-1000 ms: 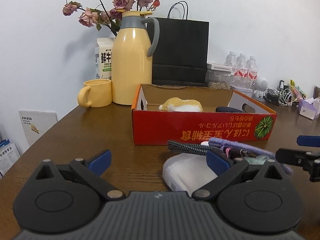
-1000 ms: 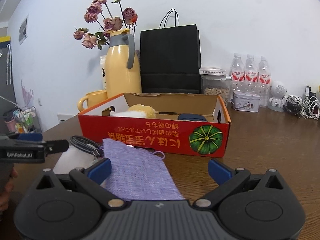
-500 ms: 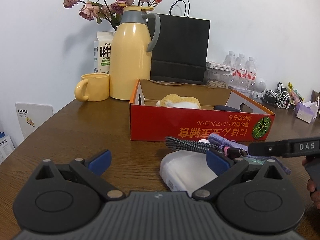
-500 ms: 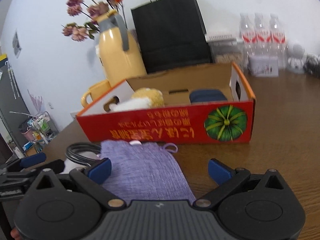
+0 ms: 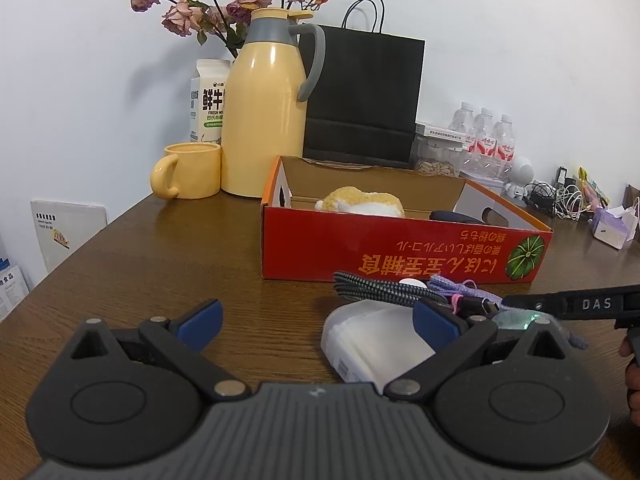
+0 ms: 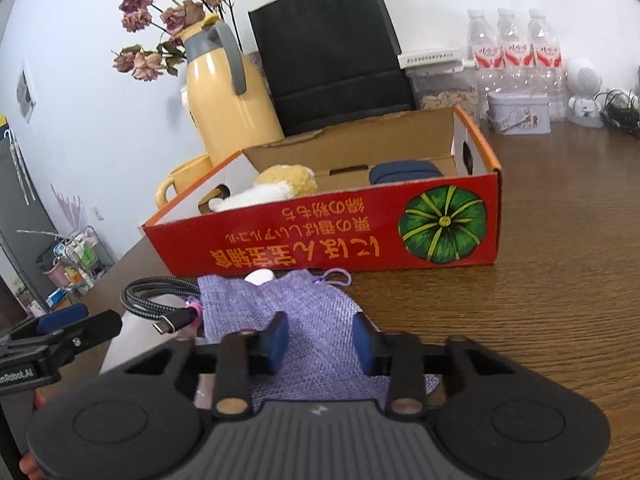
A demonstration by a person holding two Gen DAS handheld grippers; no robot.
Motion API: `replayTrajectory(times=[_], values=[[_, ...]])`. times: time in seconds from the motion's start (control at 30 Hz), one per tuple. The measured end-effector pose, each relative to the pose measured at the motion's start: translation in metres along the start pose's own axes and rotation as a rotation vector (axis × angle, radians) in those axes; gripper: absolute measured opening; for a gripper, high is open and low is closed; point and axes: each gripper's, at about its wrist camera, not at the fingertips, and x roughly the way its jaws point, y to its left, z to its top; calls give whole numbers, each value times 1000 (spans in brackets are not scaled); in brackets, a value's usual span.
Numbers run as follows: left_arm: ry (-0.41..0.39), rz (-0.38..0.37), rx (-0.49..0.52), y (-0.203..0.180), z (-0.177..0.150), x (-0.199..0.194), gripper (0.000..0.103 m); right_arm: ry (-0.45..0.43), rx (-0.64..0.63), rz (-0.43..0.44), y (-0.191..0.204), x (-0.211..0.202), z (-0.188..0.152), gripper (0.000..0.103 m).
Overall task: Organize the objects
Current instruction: 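Close the right gripper on the purple mesh bag, then lift the purple mesh bag up with the right gripper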
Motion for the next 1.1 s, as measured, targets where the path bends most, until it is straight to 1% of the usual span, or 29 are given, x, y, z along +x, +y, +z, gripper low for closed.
replayTrajectory(times=[0.07,0.13,0.17,0.27,0.33,0.37,0.43,0.47,0.5,0.53,0.57,0.67,0.77,0.83,0.9,0.93,0.97,1.03,1.07,1.1], values=[[3,2,-2,0,0,1,103,-27,-6,-3,1,-5,0,10],[6,2,-4,1,0,1,103,-61,-13,-7,2,-11,-1,7],[7,4,-4,1,0,2,103,-78,-17,-11,3,-14,0,4],[13,5,-4,1,-1,3,103,-126,-36,-19,5,-23,-1,2],[15,7,-3,1,0,4,103,-136,-40,-16,5,-26,-1,3],[16,8,-3,1,-1,4,103,-134,-36,-17,4,-26,-1,11],[17,8,-2,1,-1,4,103,-125,-27,-35,2,-23,0,36],[17,7,-2,1,-1,4,103,-114,-23,-34,1,-21,1,71],[18,7,-2,1,-1,4,103,-99,-24,-28,1,-18,2,94],[19,7,-1,1,-1,4,103,-86,-35,-22,3,-15,2,95],[20,7,-1,1,-1,4,103,-69,-56,-12,6,-12,3,94],[21,8,-1,1,-1,4,103,-7,-115,-14,13,6,9,95],[20,7,0,1,-1,4,103,66,-113,-15,12,25,9,93],[22,6,0,1,-1,4,103,65,-123,-18,13,23,7,77],[24,7,1,0,-1,4,103,51,-132,-25,14,20,4,40],[23,8,-1,1,-1,4,103,49,-141,-32,15,19,2,38],[22,8,-2,1,-1,4,103,45,-148,-35,16,18,0,38],[22,8,-2,1,-1,4,103,29,-153,-37,17,14,-1,31],[22,7,-2,1,-2,4,103,11,-151,-36,17,12,-1,26],[23,8,-1,1,-1,4,103,-11,-147,-37,16,8,-2,24]])
